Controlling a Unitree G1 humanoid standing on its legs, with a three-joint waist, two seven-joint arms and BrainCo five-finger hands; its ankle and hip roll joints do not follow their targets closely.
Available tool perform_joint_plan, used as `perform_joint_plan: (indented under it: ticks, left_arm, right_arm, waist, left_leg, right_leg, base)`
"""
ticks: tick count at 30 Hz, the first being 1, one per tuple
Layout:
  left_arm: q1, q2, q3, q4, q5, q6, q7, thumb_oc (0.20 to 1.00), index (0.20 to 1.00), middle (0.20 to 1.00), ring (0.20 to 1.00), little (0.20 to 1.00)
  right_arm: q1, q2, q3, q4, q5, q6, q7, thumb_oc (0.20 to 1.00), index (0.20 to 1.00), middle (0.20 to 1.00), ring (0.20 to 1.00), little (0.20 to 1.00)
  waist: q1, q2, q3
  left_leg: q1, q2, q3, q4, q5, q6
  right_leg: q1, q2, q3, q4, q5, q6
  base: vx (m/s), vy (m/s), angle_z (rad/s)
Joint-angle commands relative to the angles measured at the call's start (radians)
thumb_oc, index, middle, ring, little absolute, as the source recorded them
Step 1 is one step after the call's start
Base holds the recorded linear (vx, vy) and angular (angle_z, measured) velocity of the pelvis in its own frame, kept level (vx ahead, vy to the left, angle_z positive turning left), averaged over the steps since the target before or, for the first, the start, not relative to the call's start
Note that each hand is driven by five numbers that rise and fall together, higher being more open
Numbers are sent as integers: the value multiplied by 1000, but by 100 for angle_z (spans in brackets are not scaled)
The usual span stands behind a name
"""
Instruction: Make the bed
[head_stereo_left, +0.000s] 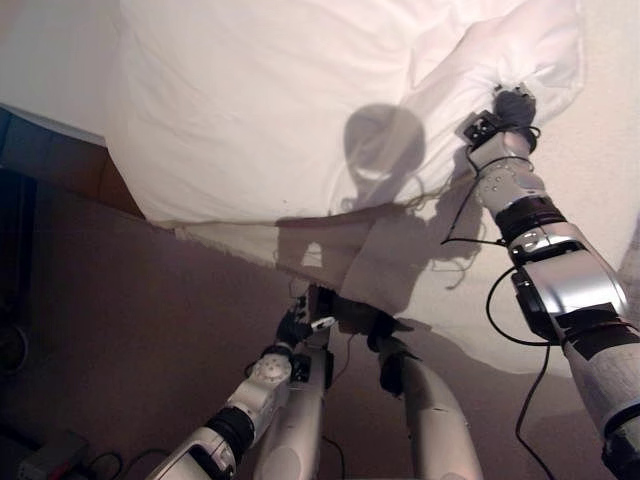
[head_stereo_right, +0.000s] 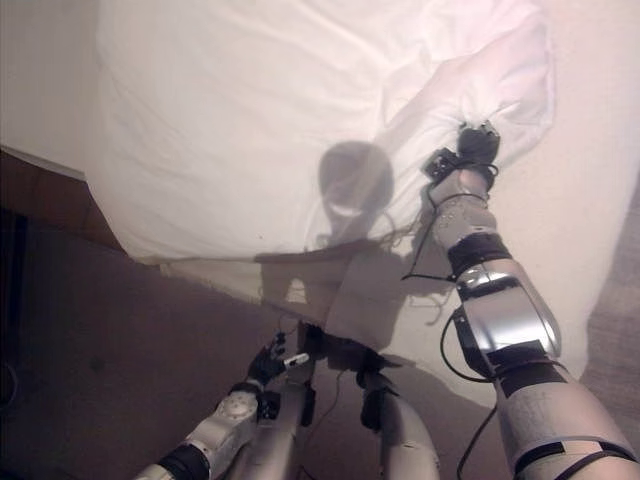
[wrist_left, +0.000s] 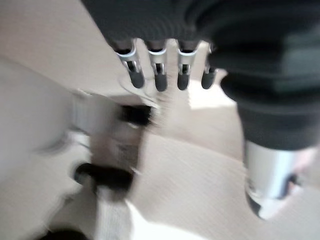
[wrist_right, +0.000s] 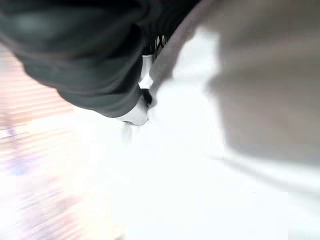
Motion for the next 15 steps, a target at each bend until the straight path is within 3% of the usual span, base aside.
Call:
perform_joint_plan:
  ticks: [1,5,15]
  left_arm:
    - [-2,-8,-67,-72,-81,-1,-76,1000,1000,1000,1000,1000]
    - [-24,-1,-95,-147,-152,15,-99,1000,1000,1000,1000,1000]
    - [-80,-122,-184,-143,-633,95,-70,1000,1000,1000,1000,1000]
  right_arm:
    - [-81,-80,43,-111,-97,-53,16,200,200,200,200,200]
    - [-67,-79,71,-117,-123,-13,38,200,200,200,200,200]
    - [46,27,133,-179,-110,67,79,200,200,200,200,200]
  waist:
    - [-49,-35,-2]
    - [-65,-30,-29]
    - [-137,-41,-141]
  left_leg:
    - [137,-83,105,-1,-164,-13]
    - [203,-84,138,-1,-180,4]
    - [321,-82,184,-1,-215,22]
  right_leg:
    - [123,-53,146,-259,232,123]
    - [160,-55,185,-234,216,120]
    - [251,-44,235,-250,202,117]
  base:
    - [8,142,-20]
    - [22,57,-34]
    - [13,-8,-21]
